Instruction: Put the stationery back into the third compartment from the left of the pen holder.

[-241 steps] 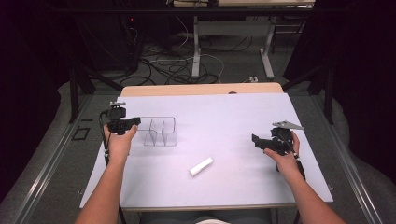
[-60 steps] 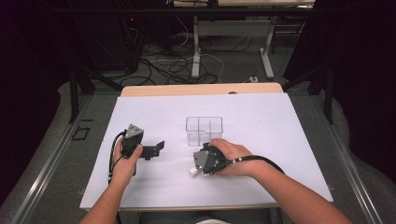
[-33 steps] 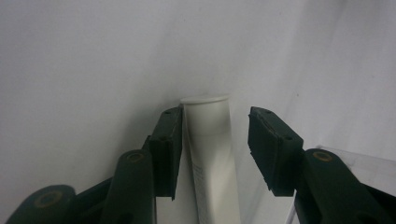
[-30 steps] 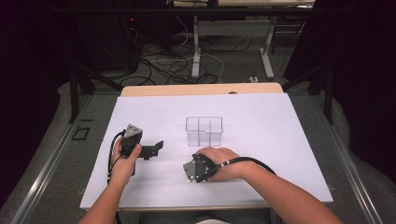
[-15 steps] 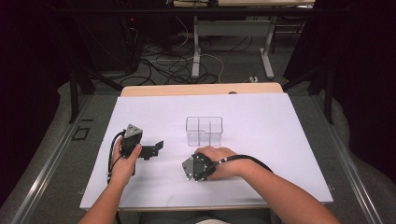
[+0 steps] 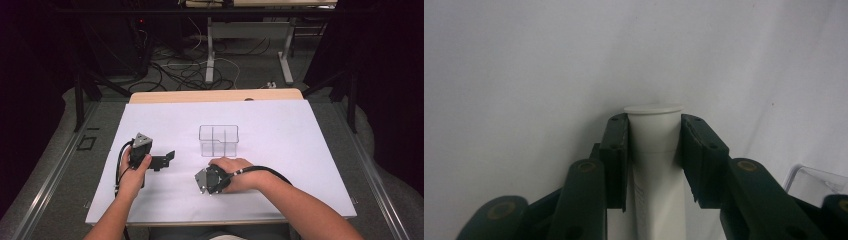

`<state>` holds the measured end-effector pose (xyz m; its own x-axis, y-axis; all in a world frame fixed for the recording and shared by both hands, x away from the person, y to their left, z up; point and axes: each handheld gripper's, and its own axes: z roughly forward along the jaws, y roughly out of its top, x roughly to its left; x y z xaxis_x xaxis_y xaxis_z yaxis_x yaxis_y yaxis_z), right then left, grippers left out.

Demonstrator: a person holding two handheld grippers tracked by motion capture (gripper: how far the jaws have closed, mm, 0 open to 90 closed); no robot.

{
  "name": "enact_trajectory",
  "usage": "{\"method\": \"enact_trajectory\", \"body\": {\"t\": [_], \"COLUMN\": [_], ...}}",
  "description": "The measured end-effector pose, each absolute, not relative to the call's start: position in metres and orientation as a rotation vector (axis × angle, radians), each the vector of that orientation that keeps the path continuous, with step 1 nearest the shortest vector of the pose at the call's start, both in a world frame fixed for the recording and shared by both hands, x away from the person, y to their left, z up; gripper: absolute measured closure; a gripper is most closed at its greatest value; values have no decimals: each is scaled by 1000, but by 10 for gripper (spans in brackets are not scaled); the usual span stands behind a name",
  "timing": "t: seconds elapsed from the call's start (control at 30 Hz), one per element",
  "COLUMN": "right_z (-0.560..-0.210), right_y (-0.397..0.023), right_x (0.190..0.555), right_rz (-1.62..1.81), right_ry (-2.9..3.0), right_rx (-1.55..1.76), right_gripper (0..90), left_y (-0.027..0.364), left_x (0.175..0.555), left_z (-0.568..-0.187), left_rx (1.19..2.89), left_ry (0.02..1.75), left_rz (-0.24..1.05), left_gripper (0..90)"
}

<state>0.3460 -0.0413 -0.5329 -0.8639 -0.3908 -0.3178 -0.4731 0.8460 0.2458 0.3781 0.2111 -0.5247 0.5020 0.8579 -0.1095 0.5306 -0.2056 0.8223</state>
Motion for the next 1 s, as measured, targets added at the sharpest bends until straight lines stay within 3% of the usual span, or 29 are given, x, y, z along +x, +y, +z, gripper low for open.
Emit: {"method": "enact_trajectory", "body": {"t": [1.0], "right_z": [-527], "right_y": [-44], "right_x": [343], "right_rz": [479], "right_ry": [2754], "right_rx": [-579], "right_gripper": [671], "left_y": [210], "left_x": [378], "left_z": [-525], "left_rx": [1869], "left_ry": [1157], "left_rz": [466], "left_gripper": [3]}}
